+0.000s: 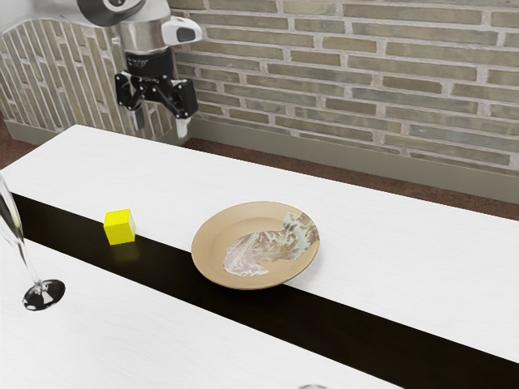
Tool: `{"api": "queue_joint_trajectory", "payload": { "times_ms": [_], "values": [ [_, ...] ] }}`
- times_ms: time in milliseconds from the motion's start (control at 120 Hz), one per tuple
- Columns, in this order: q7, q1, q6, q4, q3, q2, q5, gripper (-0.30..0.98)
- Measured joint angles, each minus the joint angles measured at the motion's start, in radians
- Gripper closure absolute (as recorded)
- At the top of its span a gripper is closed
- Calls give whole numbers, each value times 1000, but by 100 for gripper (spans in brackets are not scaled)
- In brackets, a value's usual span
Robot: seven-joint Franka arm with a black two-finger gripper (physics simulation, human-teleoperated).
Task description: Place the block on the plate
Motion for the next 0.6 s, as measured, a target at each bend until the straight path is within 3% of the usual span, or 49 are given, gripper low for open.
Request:
{"api": "queue_joint_trajectory", "payload": {
  "times_ms": [350,467,600],
  "values": [
    [-64,-5,-29,54,38,61,41,0],
    [-92,-3,-56,177,164,199,-25,0],
    [-79,-6,-75,275,374,350,-122,0]
  ]
}}
